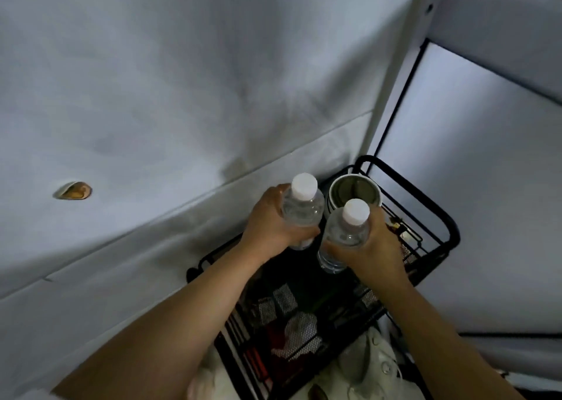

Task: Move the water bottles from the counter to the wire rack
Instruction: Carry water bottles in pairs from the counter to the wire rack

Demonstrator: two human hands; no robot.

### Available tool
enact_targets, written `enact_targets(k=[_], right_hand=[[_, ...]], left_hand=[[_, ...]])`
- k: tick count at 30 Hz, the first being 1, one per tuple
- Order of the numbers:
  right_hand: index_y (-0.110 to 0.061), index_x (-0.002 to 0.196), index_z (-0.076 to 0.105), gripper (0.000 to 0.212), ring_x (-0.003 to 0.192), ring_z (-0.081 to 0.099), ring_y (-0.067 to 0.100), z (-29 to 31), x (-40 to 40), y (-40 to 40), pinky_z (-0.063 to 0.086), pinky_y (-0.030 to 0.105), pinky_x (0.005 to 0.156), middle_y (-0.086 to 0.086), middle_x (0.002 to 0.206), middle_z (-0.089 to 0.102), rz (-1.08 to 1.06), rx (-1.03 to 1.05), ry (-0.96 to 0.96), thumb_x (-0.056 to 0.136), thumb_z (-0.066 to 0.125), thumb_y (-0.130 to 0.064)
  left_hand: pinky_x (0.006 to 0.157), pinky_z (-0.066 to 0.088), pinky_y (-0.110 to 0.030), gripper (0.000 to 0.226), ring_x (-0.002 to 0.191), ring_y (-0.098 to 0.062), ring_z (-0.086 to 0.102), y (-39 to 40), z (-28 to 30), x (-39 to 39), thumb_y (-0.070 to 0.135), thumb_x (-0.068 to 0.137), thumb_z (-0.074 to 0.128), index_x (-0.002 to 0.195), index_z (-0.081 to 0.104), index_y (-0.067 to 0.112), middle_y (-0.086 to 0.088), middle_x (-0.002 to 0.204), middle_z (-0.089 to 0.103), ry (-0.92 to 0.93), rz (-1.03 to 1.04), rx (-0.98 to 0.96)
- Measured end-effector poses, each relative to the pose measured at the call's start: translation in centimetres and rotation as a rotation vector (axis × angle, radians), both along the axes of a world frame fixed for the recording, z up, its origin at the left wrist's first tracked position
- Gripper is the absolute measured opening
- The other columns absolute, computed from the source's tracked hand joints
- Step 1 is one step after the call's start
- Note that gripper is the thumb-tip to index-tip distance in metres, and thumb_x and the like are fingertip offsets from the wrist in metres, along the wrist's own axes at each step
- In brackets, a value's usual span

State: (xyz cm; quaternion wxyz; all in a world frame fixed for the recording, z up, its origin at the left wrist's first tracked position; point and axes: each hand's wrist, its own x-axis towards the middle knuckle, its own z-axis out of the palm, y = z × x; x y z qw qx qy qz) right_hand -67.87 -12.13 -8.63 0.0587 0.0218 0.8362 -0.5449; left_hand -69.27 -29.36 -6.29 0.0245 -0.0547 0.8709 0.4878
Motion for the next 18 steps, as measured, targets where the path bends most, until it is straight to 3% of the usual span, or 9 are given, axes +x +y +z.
enact_targets(k=[4,6,9,12,18], right_hand=[[-0.025,0.105,0.049,0.061,0.089,0.063,0.01,-2.1,-2.4,0.6,0.054,0.025,0.072,-0.003,0.099,0.064,-0.024,0.0,0.0,0.055,0.083,-0.027],[-0.026,0.107,0.048,0.063,0.094,0.061,0.013,-2.2,-3.3,0.7,0.051,0.023,0.074,-0.001,0.104,0.062,-0.022,-0.004,0.013,0.054,0.083,-0.028],[-0.028,0.109,0.046,0.07,0.1,0.059,0.017,-2.5,-4.2,0.5,0.055,0.033,0.081,0.001,0.108,0.06,-0.016,-0.017,0.008,0.049,0.079,-0.044],[-0.032,0.109,0.045,0.073,0.102,0.058,0.021,-3.0,-4.7,0.3,0.055,0.043,0.084,0.001,0.108,0.059,-0.014,-0.03,-0.013,0.046,0.079,-0.048],[-0.035,0.112,0.042,0.074,0.106,0.055,0.02,-3.5,-4.2,0.3,0.054,0.044,0.086,-0.001,0.111,0.055,-0.001,-0.028,0.007,0.049,0.079,-0.048]], left_hand=[[0.065,0.053,-0.035,0.031,0.073,-0.019,0.067,0.6,-1.4,-3.0,0.029,0.055,0.08,0.073,0.06,0.013,-0.005,0.074,0.069,-0.008,-0.061,-0.104],[0.066,0.053,-0.032,0.033,0.07,-0.013,0.066,0.8,-1.7,-3.8,0.023,0.056,0.083,0.076,0.061,0.009,-0.006,0.075,0.069,0.0,-0.093,-0.096],[0.059,0.047,-0.012,0.029,0.063,0.006,0.06,0.9,-2.5,-4.7,0.013,0.059,0.085,0.078,0.063,0.008,0.004,0.07,0.065,0.001,-0.117,-0.022],[0.066,0.054,-0.02,0.03,0.072,-0.001,0.066,1.0,-3.1,-5.6,0.021,0.06,0.085,0.081,0.065,0.017,0.002,0.078,0.071,-0.007,-0.139,0.009],[0.074,0.054,-0.021,0.047,0.085,-0.005,0.067,0.5,-4.3,-6.7,0.024,0.058,0.088,0.096,0.062,0.013,0.002,0.092,0.07,-0.057,-0.204,0.063]])
